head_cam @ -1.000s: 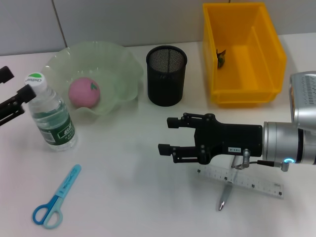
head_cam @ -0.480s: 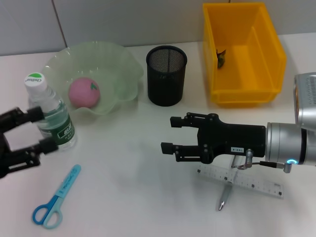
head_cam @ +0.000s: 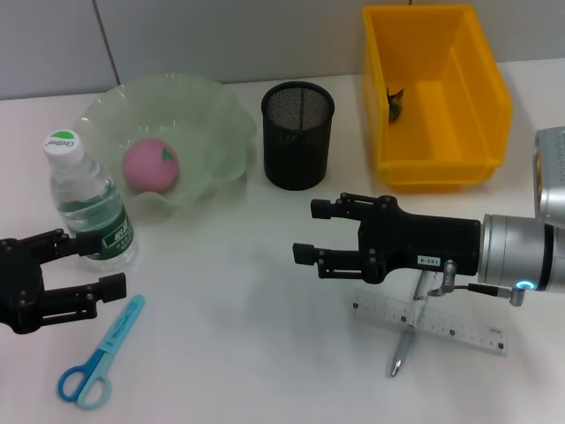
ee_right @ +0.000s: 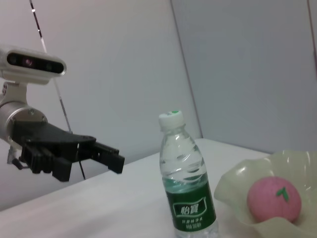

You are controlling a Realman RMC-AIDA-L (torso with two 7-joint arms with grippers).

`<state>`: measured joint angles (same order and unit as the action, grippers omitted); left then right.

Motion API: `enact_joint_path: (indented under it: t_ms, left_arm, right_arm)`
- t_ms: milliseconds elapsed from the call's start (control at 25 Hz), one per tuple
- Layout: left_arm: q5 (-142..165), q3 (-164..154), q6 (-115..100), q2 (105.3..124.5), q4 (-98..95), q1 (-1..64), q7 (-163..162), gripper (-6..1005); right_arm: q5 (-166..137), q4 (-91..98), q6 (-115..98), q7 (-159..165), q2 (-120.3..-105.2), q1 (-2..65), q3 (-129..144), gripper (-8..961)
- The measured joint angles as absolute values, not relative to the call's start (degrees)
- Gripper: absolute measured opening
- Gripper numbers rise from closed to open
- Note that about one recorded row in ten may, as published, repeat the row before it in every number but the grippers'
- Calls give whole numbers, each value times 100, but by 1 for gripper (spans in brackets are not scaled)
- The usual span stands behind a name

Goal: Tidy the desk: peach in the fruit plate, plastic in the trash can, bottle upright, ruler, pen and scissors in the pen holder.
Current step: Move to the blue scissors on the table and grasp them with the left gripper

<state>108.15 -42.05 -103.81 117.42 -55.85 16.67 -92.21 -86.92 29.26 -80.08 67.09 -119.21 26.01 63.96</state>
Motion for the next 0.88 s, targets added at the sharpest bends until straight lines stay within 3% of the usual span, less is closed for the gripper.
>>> enact_joint_path:
  t_ms: [880]
  left_arm:
    - [11164,-4263,-9978,11766,-5597,1804,-9249,847]
  right_arm:
    - [-8558,2873,-7987,6738,-11882,2442,6197,762]
